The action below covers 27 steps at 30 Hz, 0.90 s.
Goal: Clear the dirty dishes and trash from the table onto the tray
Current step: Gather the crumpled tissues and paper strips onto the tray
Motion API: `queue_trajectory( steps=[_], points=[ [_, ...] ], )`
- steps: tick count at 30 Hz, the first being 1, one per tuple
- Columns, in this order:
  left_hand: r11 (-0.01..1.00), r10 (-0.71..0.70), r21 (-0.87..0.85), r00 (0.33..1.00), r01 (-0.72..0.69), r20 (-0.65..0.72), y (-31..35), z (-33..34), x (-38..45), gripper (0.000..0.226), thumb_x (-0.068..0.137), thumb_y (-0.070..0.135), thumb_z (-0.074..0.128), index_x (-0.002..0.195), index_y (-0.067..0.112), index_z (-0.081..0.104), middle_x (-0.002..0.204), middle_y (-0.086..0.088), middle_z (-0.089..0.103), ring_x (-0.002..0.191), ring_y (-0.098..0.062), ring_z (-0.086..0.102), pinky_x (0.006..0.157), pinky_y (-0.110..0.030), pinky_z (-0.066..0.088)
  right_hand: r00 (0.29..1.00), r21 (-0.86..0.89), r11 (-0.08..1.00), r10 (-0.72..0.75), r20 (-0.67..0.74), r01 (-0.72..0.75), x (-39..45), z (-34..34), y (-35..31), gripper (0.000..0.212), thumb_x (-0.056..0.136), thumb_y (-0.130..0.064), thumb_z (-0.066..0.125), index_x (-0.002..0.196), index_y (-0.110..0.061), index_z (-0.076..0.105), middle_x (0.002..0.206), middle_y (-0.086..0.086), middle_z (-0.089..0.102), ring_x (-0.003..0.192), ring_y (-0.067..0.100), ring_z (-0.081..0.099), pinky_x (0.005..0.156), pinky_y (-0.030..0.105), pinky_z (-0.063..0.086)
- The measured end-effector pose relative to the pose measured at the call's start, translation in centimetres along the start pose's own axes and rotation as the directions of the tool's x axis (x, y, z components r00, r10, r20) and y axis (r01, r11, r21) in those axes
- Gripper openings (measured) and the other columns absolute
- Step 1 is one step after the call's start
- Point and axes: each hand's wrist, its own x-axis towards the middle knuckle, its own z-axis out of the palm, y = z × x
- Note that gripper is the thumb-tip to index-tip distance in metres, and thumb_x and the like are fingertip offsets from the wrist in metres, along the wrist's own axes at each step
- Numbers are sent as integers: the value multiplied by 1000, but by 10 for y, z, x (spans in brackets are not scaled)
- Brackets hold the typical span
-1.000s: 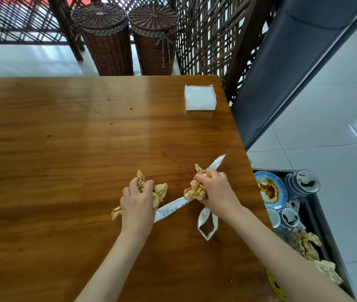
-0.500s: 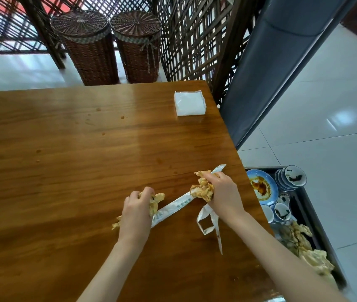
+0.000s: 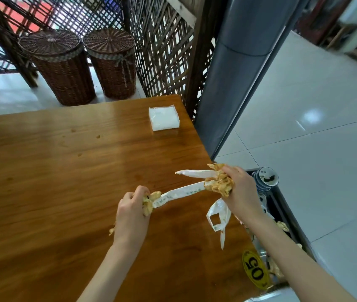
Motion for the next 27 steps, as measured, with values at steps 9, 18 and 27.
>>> queue_trajectory(
  steps=[9,18,27],
  points=[
    [1000,-3,-19,1000,3,-29,66,28,-2,36,75,1,73,105,16,60,94,-9,63,80,-14,52,51,-9,32,995,-19,998,-63,-76,62,4,-54,56,21,75,-9,74,95,-11,69,75,5,63,64,14,49,57,14,35],
    [998,-2,-68,1000,0,-29,187,109,-44,32,80,4,68,103,22,56,86,3,54,77,-12,51,53,-11,34,992,25,992,-126,-15,126,-6,-110,170,19,69,4,70,82,-10,66,73,3,60,63,25,56,56,22,34],
    [989,49,-139,999,-48,4,267,201,-80,32,83,4,65,109,20,55,89,-1,56,81,-15,52,64,-21,45,993,54,997,-67,101,62,-43,-115,277,37,72,-6,76,108,-13,69,81,3,61,67,20,57,61,26,45]
  ],
)
